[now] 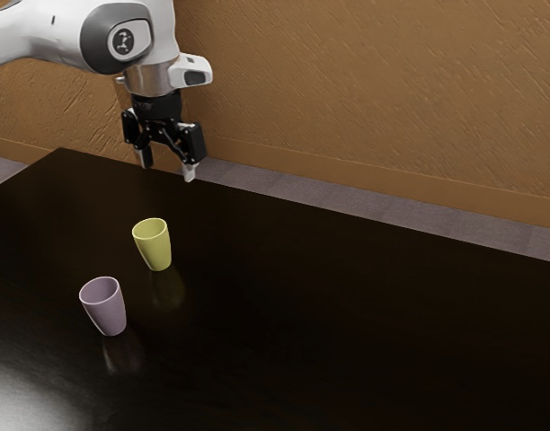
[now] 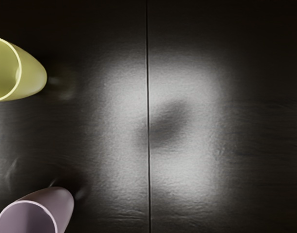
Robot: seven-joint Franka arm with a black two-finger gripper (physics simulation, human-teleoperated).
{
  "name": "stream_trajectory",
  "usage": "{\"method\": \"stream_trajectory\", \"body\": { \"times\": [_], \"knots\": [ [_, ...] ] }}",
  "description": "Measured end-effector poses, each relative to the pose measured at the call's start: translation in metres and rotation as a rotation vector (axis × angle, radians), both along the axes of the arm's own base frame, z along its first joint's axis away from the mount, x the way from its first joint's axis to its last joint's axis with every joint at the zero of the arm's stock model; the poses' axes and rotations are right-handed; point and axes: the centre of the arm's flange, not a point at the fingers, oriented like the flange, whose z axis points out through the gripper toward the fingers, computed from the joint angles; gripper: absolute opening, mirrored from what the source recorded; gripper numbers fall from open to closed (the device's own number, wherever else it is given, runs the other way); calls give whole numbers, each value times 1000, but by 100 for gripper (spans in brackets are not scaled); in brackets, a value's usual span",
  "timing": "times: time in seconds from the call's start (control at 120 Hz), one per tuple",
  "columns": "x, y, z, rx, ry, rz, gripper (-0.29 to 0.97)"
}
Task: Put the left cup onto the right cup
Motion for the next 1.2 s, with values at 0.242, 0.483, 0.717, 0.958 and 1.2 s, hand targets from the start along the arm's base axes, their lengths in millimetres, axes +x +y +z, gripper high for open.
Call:
{"method": "stream_trajectory", "body": {
  "times": [0.242, 0.483, 0.717, 0.958, 1.2],
  "knots": [
    [0, 0, -2, 0, 1, -2, 68],
    [1, 5, -20, 0, 16, 5, 68],
    [4, 18, -46, -2, 20, 28, 68],
    [10, 37, -68, -5, 22, 60, 68],
    [20, 56, -91, -4, 38, 93, 65]
  ]
}}
